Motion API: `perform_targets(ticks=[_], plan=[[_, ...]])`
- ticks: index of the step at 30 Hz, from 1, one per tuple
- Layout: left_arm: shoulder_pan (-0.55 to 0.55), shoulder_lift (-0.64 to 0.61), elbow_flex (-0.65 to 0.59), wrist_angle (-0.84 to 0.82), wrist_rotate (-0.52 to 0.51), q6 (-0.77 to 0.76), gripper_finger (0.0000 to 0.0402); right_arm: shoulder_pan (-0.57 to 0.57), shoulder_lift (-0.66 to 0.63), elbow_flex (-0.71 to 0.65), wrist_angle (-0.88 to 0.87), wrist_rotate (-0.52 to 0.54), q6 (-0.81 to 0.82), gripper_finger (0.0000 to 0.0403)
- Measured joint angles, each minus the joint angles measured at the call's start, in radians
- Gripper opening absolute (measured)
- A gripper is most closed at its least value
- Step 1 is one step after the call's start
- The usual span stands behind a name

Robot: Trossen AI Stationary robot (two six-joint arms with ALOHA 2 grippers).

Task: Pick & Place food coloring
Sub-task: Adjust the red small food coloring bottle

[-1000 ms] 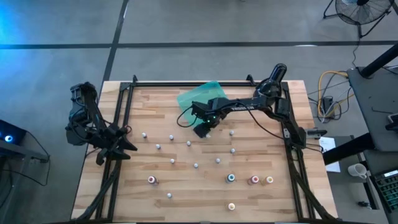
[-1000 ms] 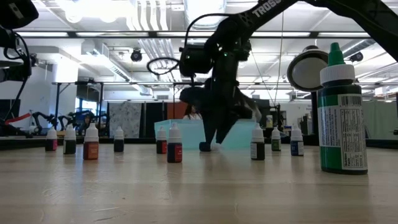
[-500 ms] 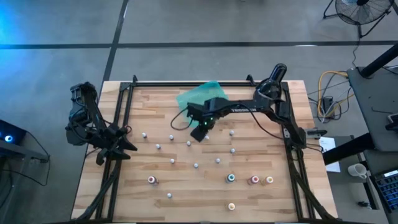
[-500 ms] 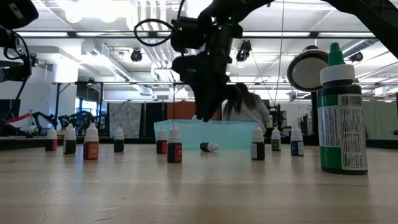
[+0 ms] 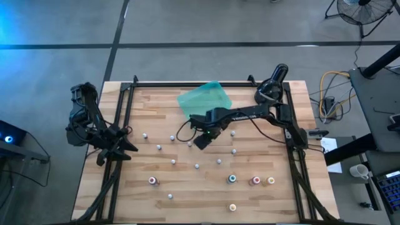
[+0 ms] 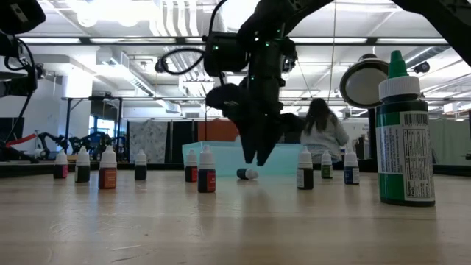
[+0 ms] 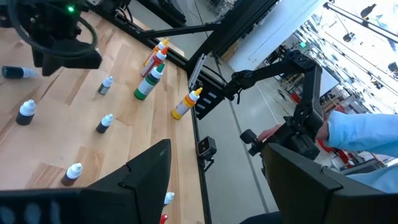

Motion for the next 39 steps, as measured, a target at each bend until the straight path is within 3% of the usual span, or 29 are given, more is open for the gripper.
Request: perform_targets(ticks=[7, 11, 22, 39], plan=[[0.0, 0.0, 0.0, 0.0, 0.0, 0.0, 0.0225, -0.003, 0.006, -0.026, 0.03, 0.027, -0.005, 0.0135], [0.0, 0.0, 0.0, 0.0, 0.0, 0.0, 0.0225, -0.001, 0.006, -0.039, 0.048, 0.077, -0.004, 0.0125], [0.0, 0.0, 0.0, 0.0, 0.0, 0.0, 0.0225, -0.004, 0.007, -0.063, 0.102, 0.075, -0.018, 0.0091], [0.0, 0.0, 0.0, 0.0, 0.0, 0.0, 0.0225, -0.009, 0.007, -0.074, 0.13, 0.091, -0.042, 0.009]])
